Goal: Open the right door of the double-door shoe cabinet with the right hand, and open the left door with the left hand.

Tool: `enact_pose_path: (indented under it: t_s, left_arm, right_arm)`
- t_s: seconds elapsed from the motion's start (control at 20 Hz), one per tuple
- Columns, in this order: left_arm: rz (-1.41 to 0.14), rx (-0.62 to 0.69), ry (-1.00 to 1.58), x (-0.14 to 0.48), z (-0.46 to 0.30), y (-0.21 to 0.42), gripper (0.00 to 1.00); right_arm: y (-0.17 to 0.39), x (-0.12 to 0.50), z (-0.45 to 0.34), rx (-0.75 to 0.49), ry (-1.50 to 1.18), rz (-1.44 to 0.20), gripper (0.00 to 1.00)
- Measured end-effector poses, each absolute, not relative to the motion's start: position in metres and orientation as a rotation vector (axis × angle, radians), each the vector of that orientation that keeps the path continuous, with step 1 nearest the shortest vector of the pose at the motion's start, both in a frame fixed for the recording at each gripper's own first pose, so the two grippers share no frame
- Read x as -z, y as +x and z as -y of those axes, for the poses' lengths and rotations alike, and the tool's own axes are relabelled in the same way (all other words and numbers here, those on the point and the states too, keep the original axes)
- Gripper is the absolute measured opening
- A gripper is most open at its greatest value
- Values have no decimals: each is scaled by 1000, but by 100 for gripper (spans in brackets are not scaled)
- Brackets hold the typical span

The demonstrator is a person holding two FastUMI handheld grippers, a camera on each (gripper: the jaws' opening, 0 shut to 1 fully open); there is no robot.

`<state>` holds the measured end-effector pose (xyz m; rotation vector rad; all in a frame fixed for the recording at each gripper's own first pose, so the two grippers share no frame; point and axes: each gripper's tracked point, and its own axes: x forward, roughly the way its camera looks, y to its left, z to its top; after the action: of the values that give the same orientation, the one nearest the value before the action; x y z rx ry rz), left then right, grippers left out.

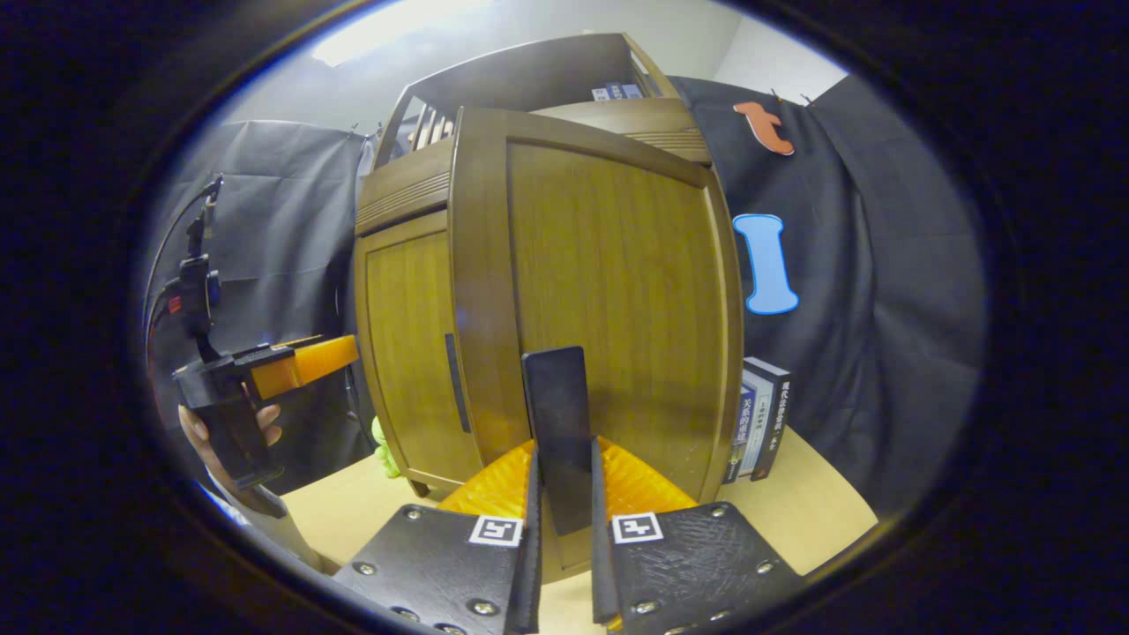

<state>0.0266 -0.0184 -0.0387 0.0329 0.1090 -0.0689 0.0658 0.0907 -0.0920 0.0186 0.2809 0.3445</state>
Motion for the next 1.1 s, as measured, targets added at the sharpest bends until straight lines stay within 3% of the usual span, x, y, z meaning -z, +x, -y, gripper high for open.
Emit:
enact_pose_path:
  t_s: [0.1,0.15,0.6,0.65,1.1]
  left_arm:
    - [-109,74,38,39,20,26,95]
    - [-109,76,40,39,21,26,92]
    - [-105,76,51,40,26,25,92]
    - [-103,76,59,41,26,26,92]
    - [-135,75,62,60,52,32,92]
  right_arm:
    - [61,89,-84,-333,8,-278,23]
    - [59,88,-79,-327,-1,-274,23]
    - [56,87,-34,-242,-31,-251,22]
    - [42,79,-24,-219,-28,-258,6]
    - [47,62,83,-98,-25,-226,4]
